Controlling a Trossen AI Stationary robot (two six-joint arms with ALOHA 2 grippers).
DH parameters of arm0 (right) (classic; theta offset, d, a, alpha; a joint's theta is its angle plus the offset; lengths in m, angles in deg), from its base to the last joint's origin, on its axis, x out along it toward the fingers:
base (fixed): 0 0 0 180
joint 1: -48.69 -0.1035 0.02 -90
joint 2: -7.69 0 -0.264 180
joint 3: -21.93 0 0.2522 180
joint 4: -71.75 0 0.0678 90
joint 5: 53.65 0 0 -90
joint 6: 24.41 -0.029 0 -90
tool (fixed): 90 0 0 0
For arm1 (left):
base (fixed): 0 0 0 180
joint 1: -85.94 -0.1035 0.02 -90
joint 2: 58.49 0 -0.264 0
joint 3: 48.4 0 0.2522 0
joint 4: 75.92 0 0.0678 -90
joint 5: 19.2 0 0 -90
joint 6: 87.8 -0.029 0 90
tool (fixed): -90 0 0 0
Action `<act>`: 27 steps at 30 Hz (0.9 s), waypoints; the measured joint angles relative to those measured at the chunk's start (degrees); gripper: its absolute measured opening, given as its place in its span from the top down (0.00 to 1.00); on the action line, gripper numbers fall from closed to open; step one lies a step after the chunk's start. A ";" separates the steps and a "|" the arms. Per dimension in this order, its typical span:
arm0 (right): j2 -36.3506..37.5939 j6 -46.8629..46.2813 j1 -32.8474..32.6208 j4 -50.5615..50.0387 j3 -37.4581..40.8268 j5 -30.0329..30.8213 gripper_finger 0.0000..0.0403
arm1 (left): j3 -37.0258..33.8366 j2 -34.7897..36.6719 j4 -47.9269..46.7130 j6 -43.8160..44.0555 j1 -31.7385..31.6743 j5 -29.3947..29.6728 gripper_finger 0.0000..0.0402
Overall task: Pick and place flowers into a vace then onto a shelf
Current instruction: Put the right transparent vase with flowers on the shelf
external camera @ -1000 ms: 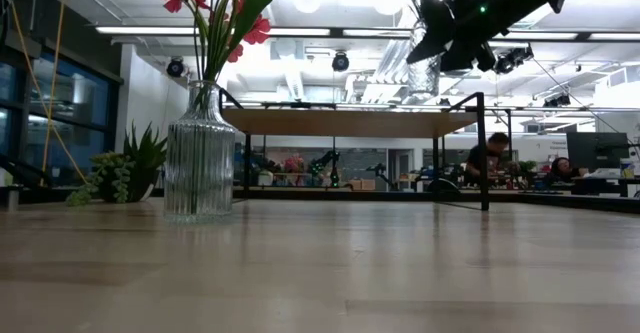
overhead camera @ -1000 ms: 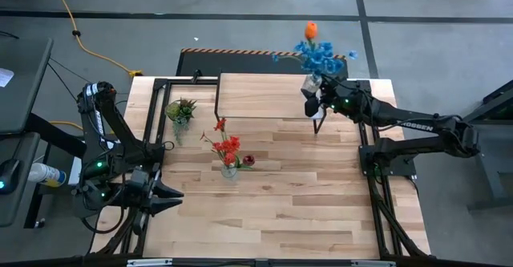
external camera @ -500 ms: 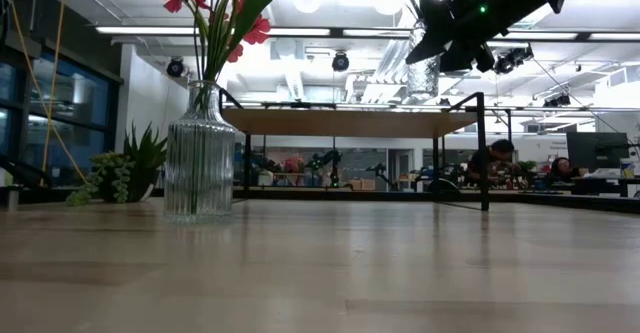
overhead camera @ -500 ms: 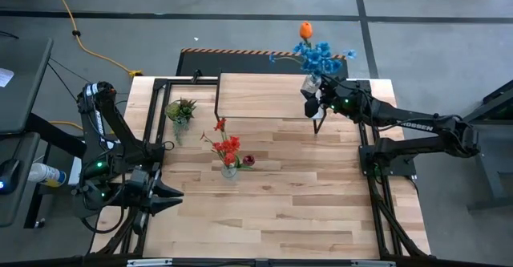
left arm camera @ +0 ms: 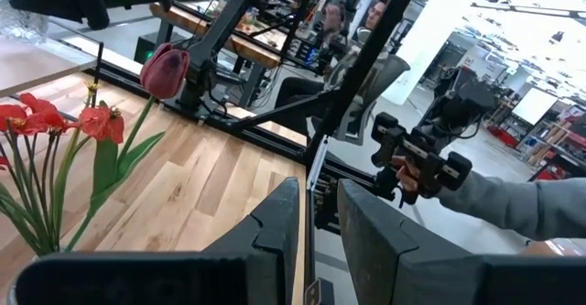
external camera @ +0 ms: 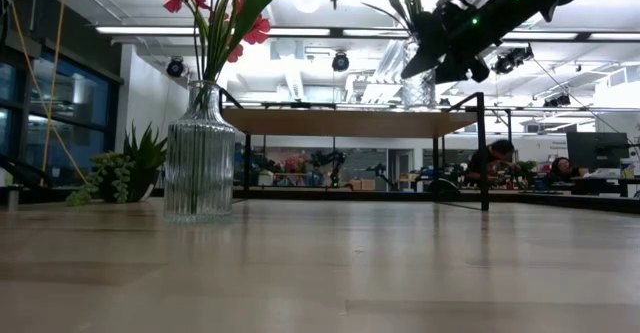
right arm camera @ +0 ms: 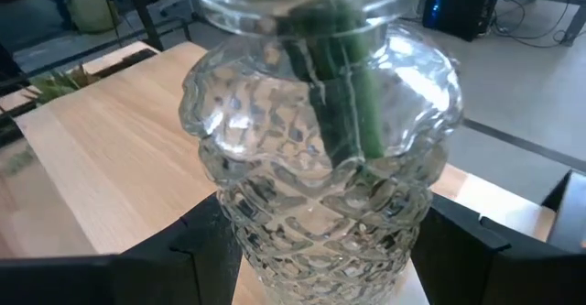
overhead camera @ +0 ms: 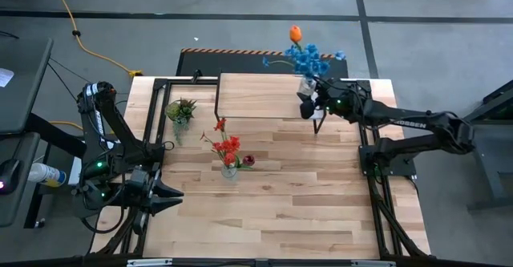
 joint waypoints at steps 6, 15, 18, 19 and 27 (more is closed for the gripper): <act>-1.97 0.33 0.00 2.75 0.00 -1.22 0.39 | 0.00 0.00 0.00 0.00 0.00 -0.05 0.72; -2.33 0.36 0.00 2.60 0.00 -1.07 0.39 | 0.00 0.00 0.00 0.01 0.00 -0.16 0.72; -2.33 0.31 0.00 2.56 0.00 -1.36 0.39 | 0.00 0.00 0.00 0.00 0.01 -0.16 0.72; -2.33 0.29 0.00 2.56 0.00 -1.20 0.39 | 0.00 0.00 0.00 0.00 0.01 -0.16 0.72; -2.33 0.18 0.00 2.60 0.00 -1.01 0.39 | 0.00 0.00 0.00 0.00 0.00 -0.13 0.72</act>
